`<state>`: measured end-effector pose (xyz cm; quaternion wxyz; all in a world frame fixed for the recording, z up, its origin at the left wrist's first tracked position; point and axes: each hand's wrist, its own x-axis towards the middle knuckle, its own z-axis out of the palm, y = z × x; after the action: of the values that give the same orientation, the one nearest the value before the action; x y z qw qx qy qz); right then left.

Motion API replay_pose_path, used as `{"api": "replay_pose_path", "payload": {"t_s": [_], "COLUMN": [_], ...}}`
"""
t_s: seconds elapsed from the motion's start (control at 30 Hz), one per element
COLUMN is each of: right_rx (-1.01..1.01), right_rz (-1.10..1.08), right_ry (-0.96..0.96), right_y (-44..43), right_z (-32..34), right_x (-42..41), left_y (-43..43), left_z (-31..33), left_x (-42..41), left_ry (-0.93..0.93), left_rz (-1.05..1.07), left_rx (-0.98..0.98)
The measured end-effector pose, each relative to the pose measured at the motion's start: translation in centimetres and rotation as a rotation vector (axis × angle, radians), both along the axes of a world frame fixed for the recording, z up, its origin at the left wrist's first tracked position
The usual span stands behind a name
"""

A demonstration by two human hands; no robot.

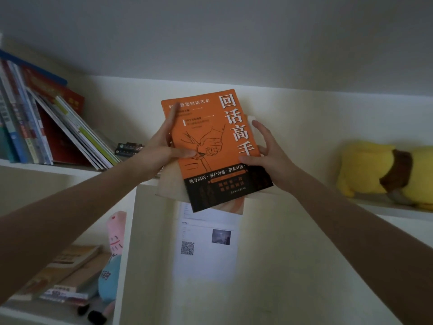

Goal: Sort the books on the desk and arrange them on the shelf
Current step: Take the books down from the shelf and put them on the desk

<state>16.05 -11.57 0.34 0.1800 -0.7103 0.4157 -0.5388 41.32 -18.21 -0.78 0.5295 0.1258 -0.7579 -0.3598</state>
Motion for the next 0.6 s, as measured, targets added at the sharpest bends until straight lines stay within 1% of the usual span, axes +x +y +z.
{"api": "replay_pose_path", "payload": {"t_s": [0.17,0.37,0.47,0.6], "right_rx": [-0.090,-0.161,-0.181,-0.175], "right_rz": [-0.041,-0.071,-0.103,-0.116], "right_ry": [0.030,0.066,0.049,-0.001], "right_y": [0.5,1.4,3.0,7.1], "right_z": [-0.6,-1.8,-2.7,-5.3], "right_x": [-0.9,-1.3,-1.9,-3.9], "left_y": [0.4,1.0,2.4,5.3], "left_z": [-0.3,-1.7,-2.3,-3.6], "left_x": [-1.7,-3.3,-4.2,-6.1], "left_ry": [0.077,0.163,0.156,0.082], "left_rz": [0.066,0.202,0.202,0.179], "left_rx": [0.003,-0.053,-0.091,-0.131]}}
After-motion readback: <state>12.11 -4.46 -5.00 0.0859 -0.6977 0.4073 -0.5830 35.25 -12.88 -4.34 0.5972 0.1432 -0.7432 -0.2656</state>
